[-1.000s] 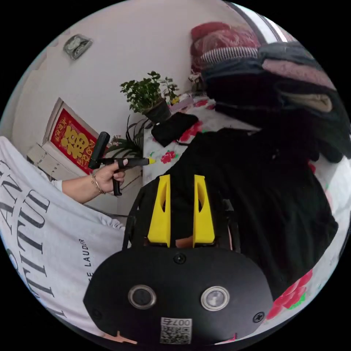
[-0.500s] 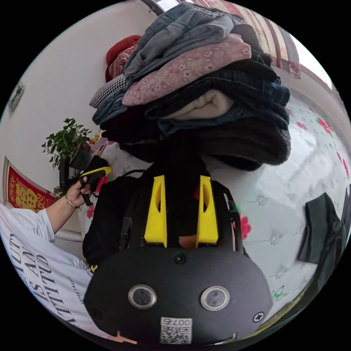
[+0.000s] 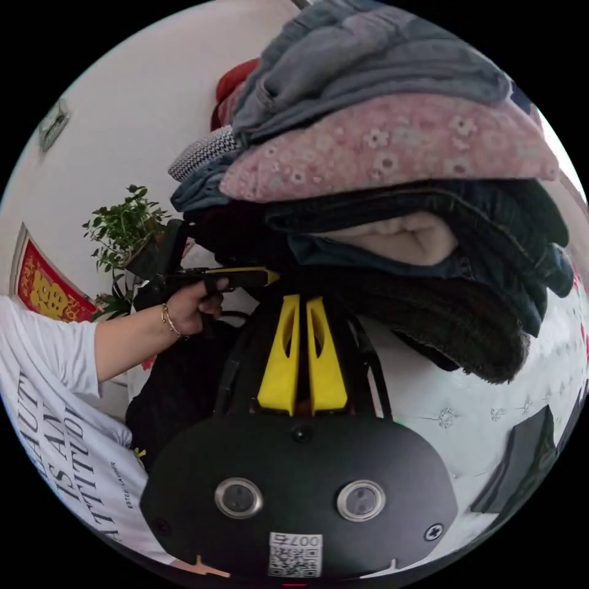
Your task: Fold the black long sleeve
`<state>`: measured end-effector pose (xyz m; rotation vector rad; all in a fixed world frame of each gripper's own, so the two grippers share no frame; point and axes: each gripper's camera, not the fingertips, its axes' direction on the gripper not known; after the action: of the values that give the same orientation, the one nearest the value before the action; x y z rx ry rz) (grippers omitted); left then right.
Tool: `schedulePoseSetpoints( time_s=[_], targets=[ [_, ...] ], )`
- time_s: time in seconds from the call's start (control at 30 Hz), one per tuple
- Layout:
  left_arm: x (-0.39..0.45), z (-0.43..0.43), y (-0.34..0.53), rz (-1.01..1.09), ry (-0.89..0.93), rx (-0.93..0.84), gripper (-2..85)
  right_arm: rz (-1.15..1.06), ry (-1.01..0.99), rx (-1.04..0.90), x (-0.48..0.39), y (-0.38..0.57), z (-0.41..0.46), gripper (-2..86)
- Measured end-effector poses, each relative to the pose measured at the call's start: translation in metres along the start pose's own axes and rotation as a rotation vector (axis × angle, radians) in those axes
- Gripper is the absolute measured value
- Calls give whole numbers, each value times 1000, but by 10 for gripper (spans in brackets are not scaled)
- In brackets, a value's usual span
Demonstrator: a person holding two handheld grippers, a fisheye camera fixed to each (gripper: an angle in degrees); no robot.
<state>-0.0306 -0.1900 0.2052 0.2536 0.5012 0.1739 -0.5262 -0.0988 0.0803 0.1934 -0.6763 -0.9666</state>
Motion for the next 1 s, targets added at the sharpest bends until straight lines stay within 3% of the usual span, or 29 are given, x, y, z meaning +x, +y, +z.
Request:
schedulePoseSetpoints(
  time_s=[0.13, 0.23, 0.37, 0.5, 0.6, 0.73, 0.9, 1.0],
  targets=[
    [58, -85, 44, 174, 84, 111, -4, -168, -65, 104, -53, 25, -72, -2],
    [108, -135, 97, 269, 53, 98, -4, -281, -110, 124, -106, 60, -125, -2],
    [151, -147, 165, 267, 21, -56, -2, -297, -157, -61, -171, 121, -134, -1],
    [158, -101, 243, 144, -89, -387, 25, -162, -141, -398, -196, 200, -62, 3],
    [152, -90, 269, 0, -120, -458, 41, -109, -97, -543, -207, 232, -32, 10],
    [172, -113, 260, 51, -156, -313, 52, -99, -93, -420, -209, 222, -51, 18],
    [198, -99, 240, 158, -114, -227, 60, -23, 63, -182, -187, 203, -60, 27],
    [207, -51, 239, 206, -105, -303, 55, 44, 40, -300, -167, 208, -7, 26]
  ],
)
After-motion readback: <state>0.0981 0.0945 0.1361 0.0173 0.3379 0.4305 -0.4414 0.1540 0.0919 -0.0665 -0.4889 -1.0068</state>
